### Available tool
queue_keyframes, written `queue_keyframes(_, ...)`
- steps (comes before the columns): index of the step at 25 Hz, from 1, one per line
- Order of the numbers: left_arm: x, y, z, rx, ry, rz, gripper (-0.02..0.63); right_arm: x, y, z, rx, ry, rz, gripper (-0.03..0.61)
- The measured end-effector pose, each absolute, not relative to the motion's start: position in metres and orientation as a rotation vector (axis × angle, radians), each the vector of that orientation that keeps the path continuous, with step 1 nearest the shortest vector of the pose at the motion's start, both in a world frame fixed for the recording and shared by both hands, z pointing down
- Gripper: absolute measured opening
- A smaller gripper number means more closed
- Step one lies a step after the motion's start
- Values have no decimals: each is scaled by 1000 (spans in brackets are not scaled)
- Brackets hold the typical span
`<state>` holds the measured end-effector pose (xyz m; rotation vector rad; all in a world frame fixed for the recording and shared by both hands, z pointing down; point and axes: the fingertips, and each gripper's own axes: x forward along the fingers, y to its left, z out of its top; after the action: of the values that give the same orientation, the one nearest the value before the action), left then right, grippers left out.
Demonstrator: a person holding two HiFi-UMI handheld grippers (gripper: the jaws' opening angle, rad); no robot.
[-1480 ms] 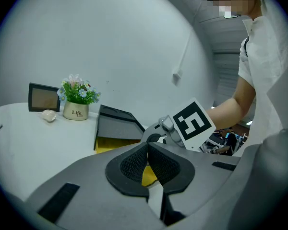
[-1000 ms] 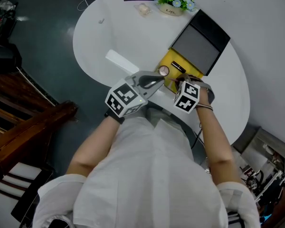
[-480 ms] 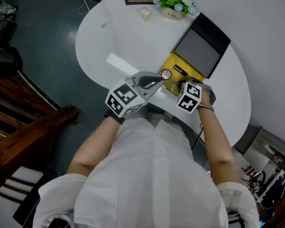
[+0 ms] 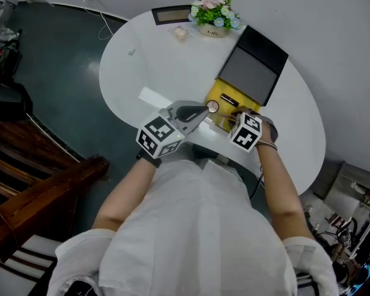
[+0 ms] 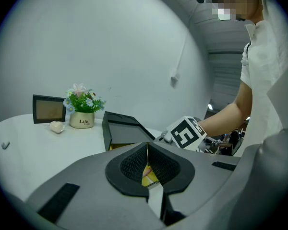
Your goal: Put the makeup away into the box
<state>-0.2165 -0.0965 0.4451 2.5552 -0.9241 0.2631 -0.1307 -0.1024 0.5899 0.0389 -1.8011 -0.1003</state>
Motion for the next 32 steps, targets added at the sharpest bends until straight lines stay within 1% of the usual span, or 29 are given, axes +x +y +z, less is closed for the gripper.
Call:
queue_keyframes(5,-225,-104,437,2574,-952,269,20,-122,-109,567,210,-1903,17,78)
queue_keyframes(13,-243,-118,414,2606,-1011,250,20,-90,-106,507,645,-2137,265,74)
queue_keyframes(19,-256,-123,390,2636,-1063,211,18,-39,-99,470,982,-2234,341,63)
queue_keyframes(27,-251,-137,353,2703,-1089,127,20,37,-101,386,1574,-2514,490,35)
queue_keyframes(32,-253,-142,327,2747,-1117,72,19,61,-99,354,1785,-2523,439,12)
